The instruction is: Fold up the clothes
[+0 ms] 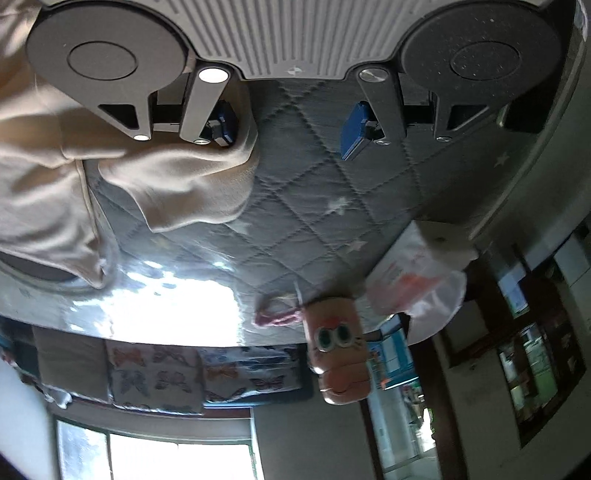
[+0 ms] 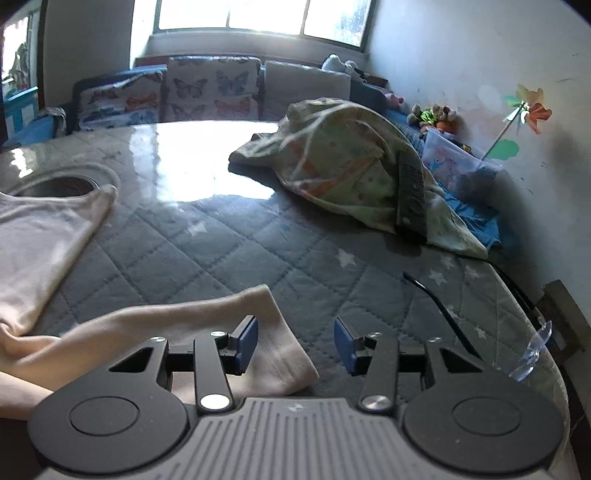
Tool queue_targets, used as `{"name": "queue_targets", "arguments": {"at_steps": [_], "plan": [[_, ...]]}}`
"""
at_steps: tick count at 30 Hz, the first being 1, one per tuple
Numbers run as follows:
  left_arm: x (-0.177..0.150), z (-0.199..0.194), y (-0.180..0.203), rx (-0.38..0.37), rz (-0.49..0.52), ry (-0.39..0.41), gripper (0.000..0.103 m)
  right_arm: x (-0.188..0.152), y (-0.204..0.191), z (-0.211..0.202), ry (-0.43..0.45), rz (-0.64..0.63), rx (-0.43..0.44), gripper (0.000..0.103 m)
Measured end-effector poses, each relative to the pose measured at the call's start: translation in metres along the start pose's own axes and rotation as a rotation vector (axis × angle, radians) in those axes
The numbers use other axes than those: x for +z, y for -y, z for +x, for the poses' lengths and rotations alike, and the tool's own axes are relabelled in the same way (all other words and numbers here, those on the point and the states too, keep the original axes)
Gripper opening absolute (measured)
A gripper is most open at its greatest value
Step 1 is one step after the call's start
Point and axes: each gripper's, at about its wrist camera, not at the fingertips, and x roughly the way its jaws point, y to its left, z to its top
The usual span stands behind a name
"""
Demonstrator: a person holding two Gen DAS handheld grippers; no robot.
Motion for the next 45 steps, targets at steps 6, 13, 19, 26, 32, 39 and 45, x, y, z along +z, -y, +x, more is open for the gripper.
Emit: {"name": "queue_targets", "arguments": {"at_steps": [6, 13, 19, 26, 32, 39, 45], "plan": [[0.000, 0.000, -0.007, 0.013, -0.017, 0.007, 0.062, 0.009, -0.030, -0.014, 0.044, -0.063, 0.096, 0.047], [-0.003, -0.009, 0.020, -0.024, 0.141, 0.102, 0.074, 0.013, -0.082, -0.029, 0.066, -0.176, 0.239, 0.051], [0.010, 0.006, 0.017, 0.032, 0.078, 0.091, 0.074, 0.004, -0.117, -0.026, 0.028, -0.252, 0.303, 0.051], [0.013, 0.020, -0.047, 0.092, -0.239, 0.012, 0.075, -0.003, -0.120, -0.018, 0.007, -0.255, 0.307, 0.053], [-0.001, 0.022, -0.078, 0.180, -0.332, -0.034, 0.074, 0.000, -0.124, -0.026, 0.028, -0.275, 0.335, 0.054], [-0.014, -0.009, -0.067, 0.104, -0.204, 0.002, 0.073, 0.004, -0.132, -0.041, 0.061, -0.313, 0.379, 0.051], [-0.018, -0.052, -0.010, -0.165, -0.042, 0.058, 0.059, 0.008, -0.145, -0.059, 0.084, -0.348, 0.473, 0.043]]}}
